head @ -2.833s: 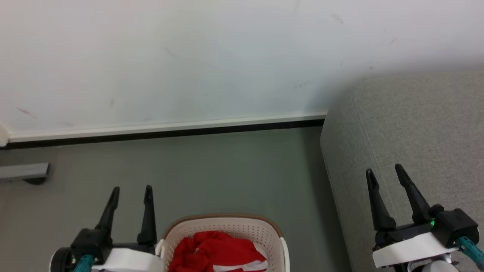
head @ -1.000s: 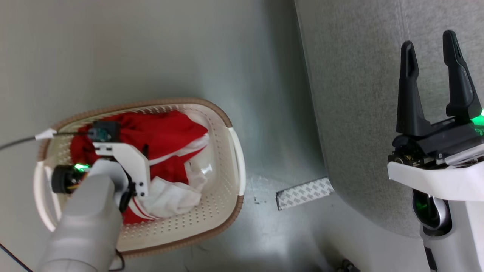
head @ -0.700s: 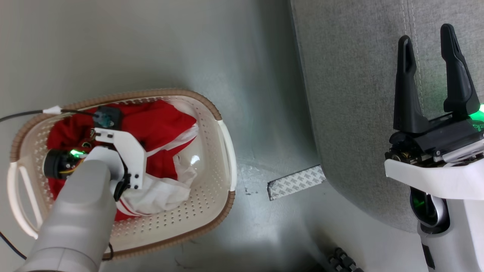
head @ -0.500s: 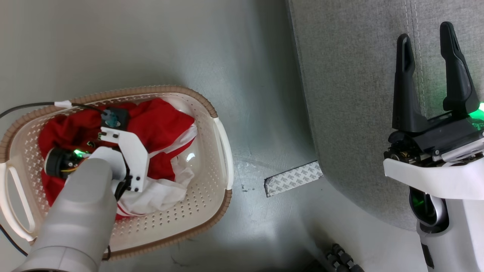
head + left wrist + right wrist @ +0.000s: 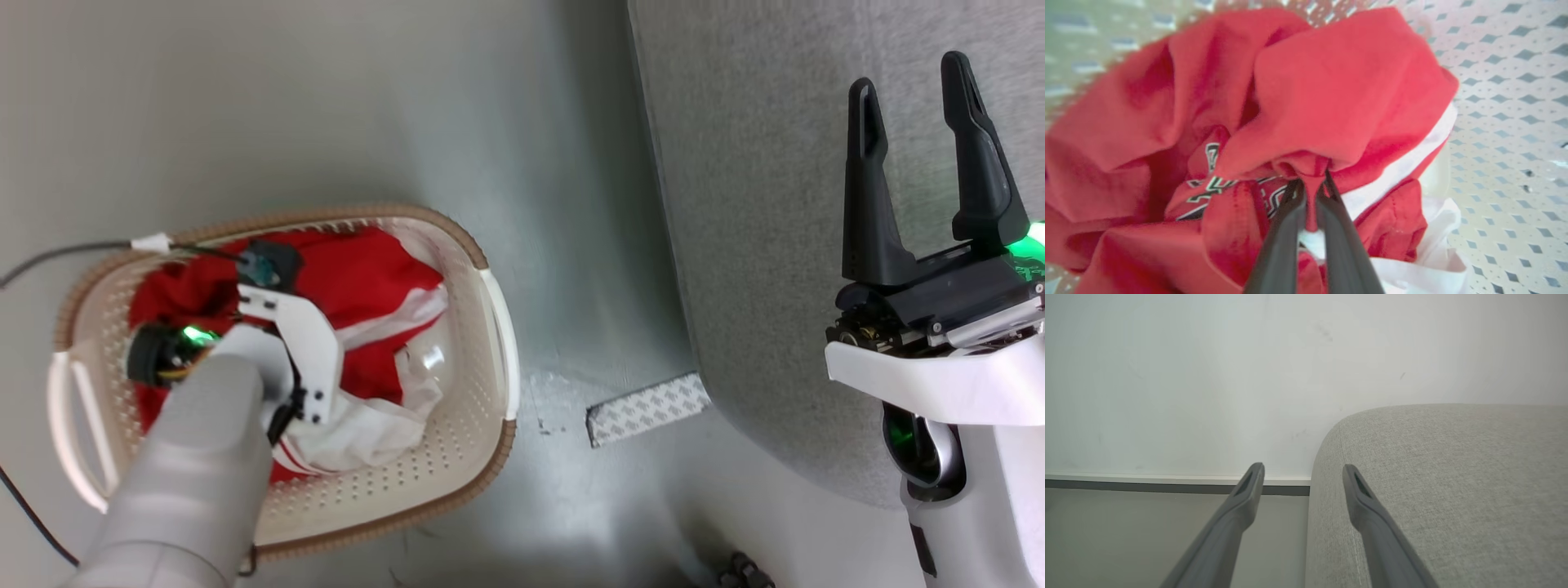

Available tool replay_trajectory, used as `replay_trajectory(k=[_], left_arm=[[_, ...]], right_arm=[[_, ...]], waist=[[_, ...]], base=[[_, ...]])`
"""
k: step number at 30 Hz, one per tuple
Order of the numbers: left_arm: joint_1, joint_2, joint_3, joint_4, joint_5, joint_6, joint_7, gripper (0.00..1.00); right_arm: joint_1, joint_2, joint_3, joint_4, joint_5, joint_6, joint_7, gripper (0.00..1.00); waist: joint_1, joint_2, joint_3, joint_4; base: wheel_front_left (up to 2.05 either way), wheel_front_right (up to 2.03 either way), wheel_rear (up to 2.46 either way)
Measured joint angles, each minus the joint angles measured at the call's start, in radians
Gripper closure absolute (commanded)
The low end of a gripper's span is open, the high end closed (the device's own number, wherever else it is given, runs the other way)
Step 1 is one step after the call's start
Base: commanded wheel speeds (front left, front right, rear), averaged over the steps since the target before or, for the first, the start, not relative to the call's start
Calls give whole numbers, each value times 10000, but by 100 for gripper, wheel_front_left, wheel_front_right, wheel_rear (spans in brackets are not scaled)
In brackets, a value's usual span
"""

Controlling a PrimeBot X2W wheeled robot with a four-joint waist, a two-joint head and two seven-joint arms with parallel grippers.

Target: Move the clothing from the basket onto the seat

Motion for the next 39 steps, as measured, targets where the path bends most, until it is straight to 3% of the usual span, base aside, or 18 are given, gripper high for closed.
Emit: replay_trajectory(k=[10, 21, 31, 39], left_arm=[[1167, -644, -311, 6, -476, -50, -1407, 100], [2719, -1070, -1661, -654, -1732, -58, -3101, 100], [3599, -903, -2700, -2127, -3053, -82, -3536, 100], [4126, -330, -2615, -3942, -3453, -79, -3601, 100]], right_arm=[[458, -332, -77, 546, -2, 0, 0, 0], [1455, -826, 21, 1133, 21, 4, -2, 0], [2365, -913, 125, 1528, 174, 8, -2, 0], [2956, -955, 261, 1797, 316, 8, -2, 0]], waist=[[-1, 0, -1868, 395], [-3, 0, -4564, 1052], [-4, 0, -6650, 1824], [-3, 0, -7956, 2330]], base=[[0, 0, 0], [0, 0, 0], [0, 0, 0], [0, 0, 0]])
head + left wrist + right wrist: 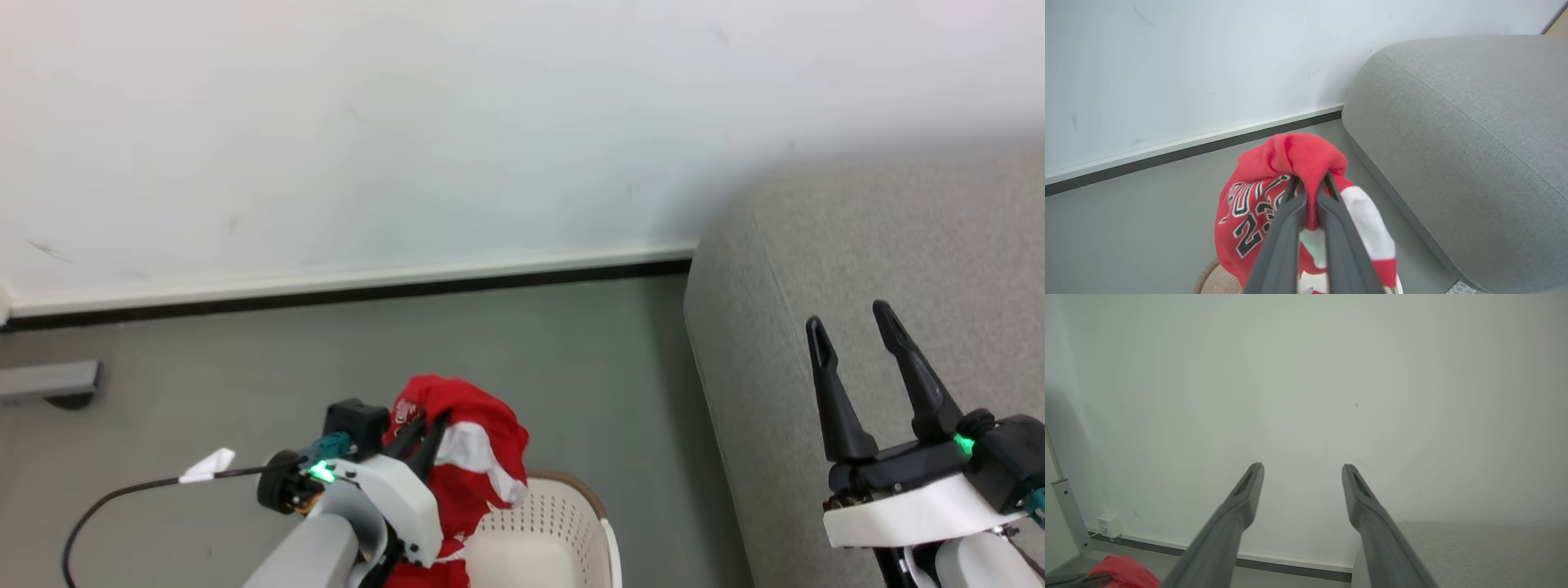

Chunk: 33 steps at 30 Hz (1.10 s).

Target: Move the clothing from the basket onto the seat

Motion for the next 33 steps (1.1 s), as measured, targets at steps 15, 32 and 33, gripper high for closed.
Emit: replay_trajectory(k=[15, 32, 33], left_arm=[[336, 984, 629, -4583, -29, 1087, 625, 100], [811, 1659, 742, -7346, -71, 1873, 1887, 100], [814, 1661, 731, -7379, -81, 1894, 1918, 100]], right_arm=[[614, 40, 422, 199, 199, 0, 0, 0], [616, -75, 1181, 29, 426, 0, 0, 0], [599, -113, 1315, -12, 506, 0, 0, 0]], waist=[[2, 0, -1269, 414], [4, 0, -1199, 200], [4, 0, -1188, 205]], base=[[0, 0, 0], [0, 0, 0], [0, 0, 0]])
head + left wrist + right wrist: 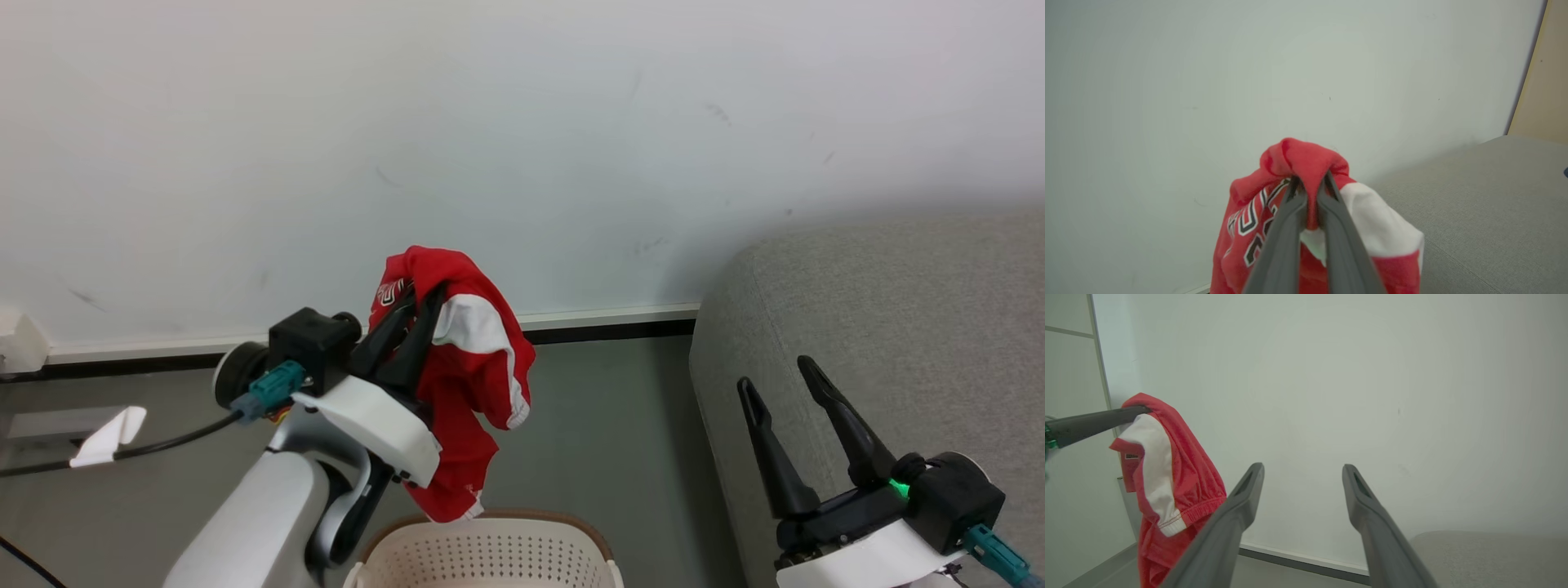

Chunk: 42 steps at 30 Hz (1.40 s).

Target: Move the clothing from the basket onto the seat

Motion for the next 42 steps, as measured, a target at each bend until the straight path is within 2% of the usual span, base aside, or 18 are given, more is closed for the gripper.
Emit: replay_trajectory(k=[6, 12, 17, 22, 29, 42], left_arm=[[0, 12, -27, -65, -63, 33, 65, 100], [-10, -35, -178, -59, -79, 31, 98, 100], [-100, -196, -355, -2, -79, -10, 102, 100], [-201, -384, -608, 82, -79, -102, 100, 100], [-265, -769, -1058, 382, -77, -328, 4, 100], [-276, -1499, -1850, 673, -96, -671, -4, 100]], right_arm=[[-356, -182, 955, -127, 261, 2, 0, 0], [-961, -334, 2416, 157, 439, 2, 0, 0], [-1610, -347, 3498, 744, 545, 2, 0, 0], [-2241, -134, 4163, 1593, 612, 4, 2, 0], [-2964, 293, 4734, 3246, 533, 4, 0, 0], [-3561, 859, 4911, 5549, 1049, 4, 0, 0]], waist=[[0, 0, 61, 36], [0, 0, 102, 142], [0, 0, 134, 306], [0, 0, 139, 570], [0, 0, 42, 993], [0, 0, -134, 1967]], base=[[0, 0, 0], [0, 0, 0], [0, 0, 0], [0, 0, 0], [0, 0, 0], [0, 0, 0]])
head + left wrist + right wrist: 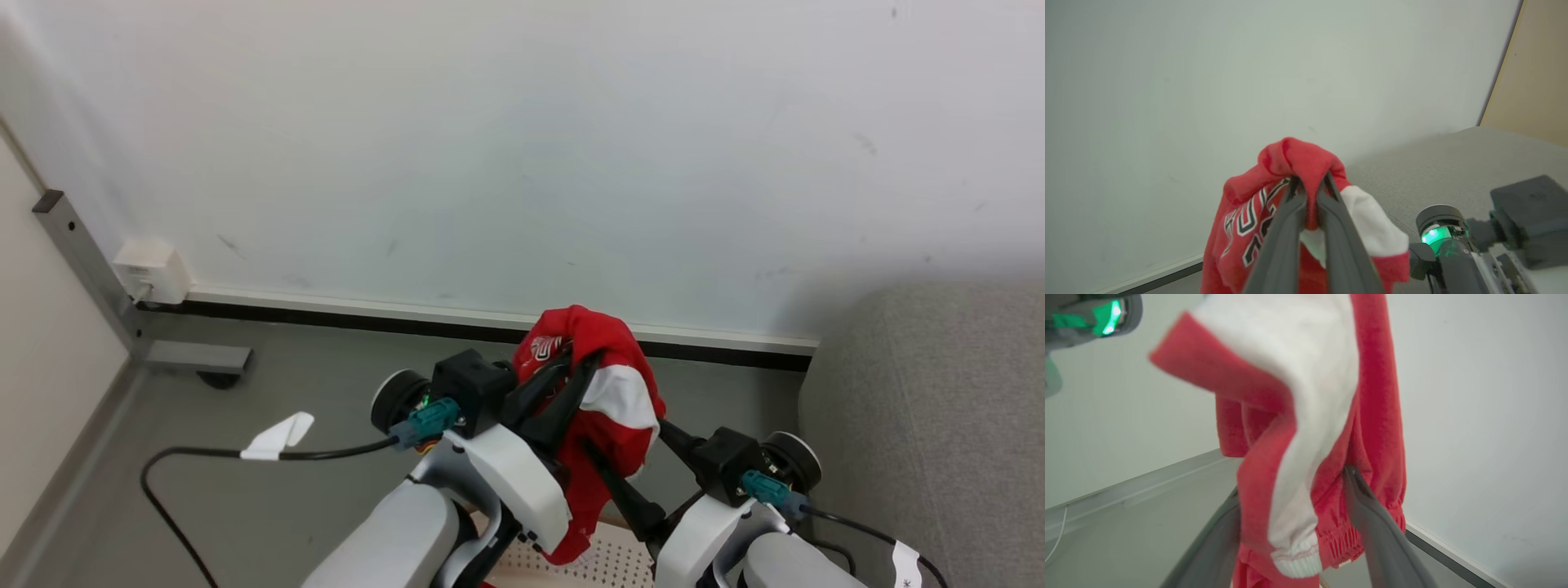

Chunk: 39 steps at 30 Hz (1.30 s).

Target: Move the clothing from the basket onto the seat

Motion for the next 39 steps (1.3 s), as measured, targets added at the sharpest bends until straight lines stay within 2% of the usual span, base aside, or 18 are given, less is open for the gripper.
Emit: replay_trajectory(k=[6, 7, 8, 9, 10, 17, 31, 32, 33, 34, 35, 36, 37, 39], left_arm=[[-61, -94, -173, 21, -65, -50, 8, 100], [-61, -104, -180, 21, -79, -82, 8, 100], [-60, -105, -184, 23, -84, -81, 8, 100], [-60, -102, -186, 27, -86, -81, 6, 100], [-58, -98, -186, 27, -90, -81, 6, 100], [-33, -8, -140, 19, -176, 25, 2, 100], [296, 343, 59, -27, -345, 244, -102, 100], [327, 351, 59, -40, -349, 276, -105, 88], [352, 359, 69, -54, -353, 288, -136, 60], [375, 364, 75, -73, -364, 293, -146, 52], [398, 368, 77, -92, -374, 316, -148, 31], [425, 370, 71, -105, -399, 320, -150, 4], [453, 372, 67, -117, -414, 332, -153, 0], [488, 378, 73, -142, -437, 374, -169, 0]], right_arm=[[-158, 146, -247, 249, 71, 0, 0, 0], [-161, 167, -290, 253, 75, 0, 0, 10], [-160, 182, -316, 267, 79, 0, 0, 50], [-159, 190, -355, 268, 81, 0, 0, 67], [-158, 190, -395, 265, 81, 0, 0, 100], [-88, 163, -828, -35, 46, 0, 2, 100], [573, -130, -2401, -1693, -420, 0, 2, 100], [617, -153, -2518, -1789, -428, 0, 2, 100], [671, -169, -2619, -1900, -441, 0, 2, 100], [698, -192, -2698, -1987, -443, 0, 2, 100], [705, -221, -2788, -2069, -443, 0, 2, 100], [711, -270, -2871, -2180, -443, 0, 2, 100], [717, -324, -2940, -2266, -453, 2, 4, 100], [754, -391, -3057, -2431, -466, 2, 2, 100]], waist=[[0, 0, 14, 410], [0, 1, 17, 451], [0, 0, 20, 487], [0, 1, 21, 516], [0, 0, 23, 537], [0, 0, 54, 418], [0, 0, 39, -286], [0, 0, 34, -336], [0, 0, 28, -389], [0, 1, 21, -445], [0, 0, 16, -502], [0, 0, 14, -561], [0, 0, 14, -620], [0, 0, 15, -750]], base=[[0, 0, 0], [0, 0, 0], [0, 0, 0], [0, 0, 0], [0, 0, 0], [0, 0, 0], [0, 0, 0], [0, 0, 0], [0, 0, 0], [0, 0, 0], [0, 0, 0], [0, 0, 0], [0, 0, 0], [0, 0, 0]])
